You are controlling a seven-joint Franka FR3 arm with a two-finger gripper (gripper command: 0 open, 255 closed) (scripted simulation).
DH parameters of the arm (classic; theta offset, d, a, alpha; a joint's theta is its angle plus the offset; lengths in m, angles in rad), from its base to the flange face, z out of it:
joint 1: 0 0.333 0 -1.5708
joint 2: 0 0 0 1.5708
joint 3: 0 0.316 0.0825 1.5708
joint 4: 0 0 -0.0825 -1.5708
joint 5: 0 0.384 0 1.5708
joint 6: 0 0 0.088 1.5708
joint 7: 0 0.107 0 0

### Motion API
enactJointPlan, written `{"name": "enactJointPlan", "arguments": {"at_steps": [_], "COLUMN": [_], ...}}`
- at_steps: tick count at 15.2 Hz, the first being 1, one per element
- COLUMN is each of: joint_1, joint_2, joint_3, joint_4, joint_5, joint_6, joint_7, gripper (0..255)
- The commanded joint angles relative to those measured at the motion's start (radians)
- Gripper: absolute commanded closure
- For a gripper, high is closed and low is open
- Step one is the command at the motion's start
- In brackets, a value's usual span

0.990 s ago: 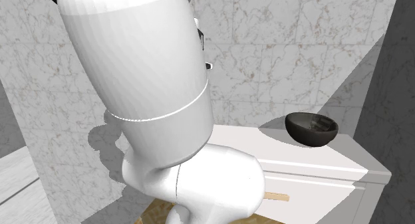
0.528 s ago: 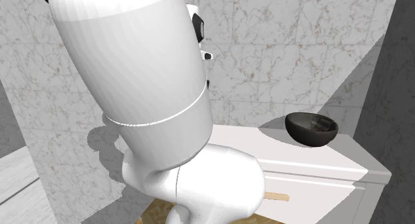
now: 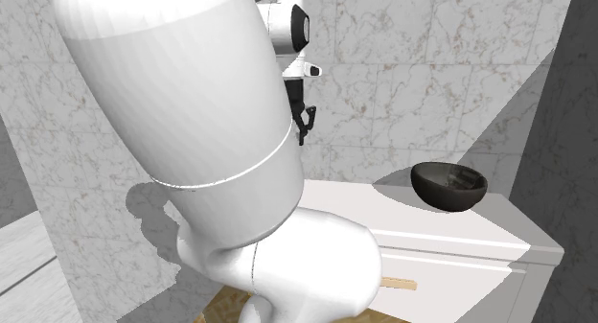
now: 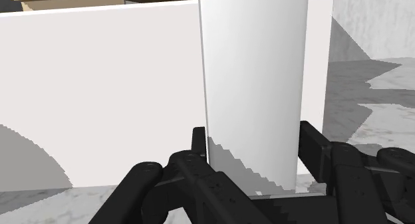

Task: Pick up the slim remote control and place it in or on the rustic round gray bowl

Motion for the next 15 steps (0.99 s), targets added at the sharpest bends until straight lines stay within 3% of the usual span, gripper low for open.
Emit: {"name": "enactJointPlan", "arguments": {"at_steps": [1,15], "joint_1": [-0.021,-0.167], "joint_2": [0.008,0.154], "joint_3": [-0.035,-0.262], "joint_4": [0.002,0.124], "joint_5": [-0.018,-0.128], "joint_6": [0.003,0.021], "joint_7": [-0.048,-0.364], "gripper": [255,255]}}
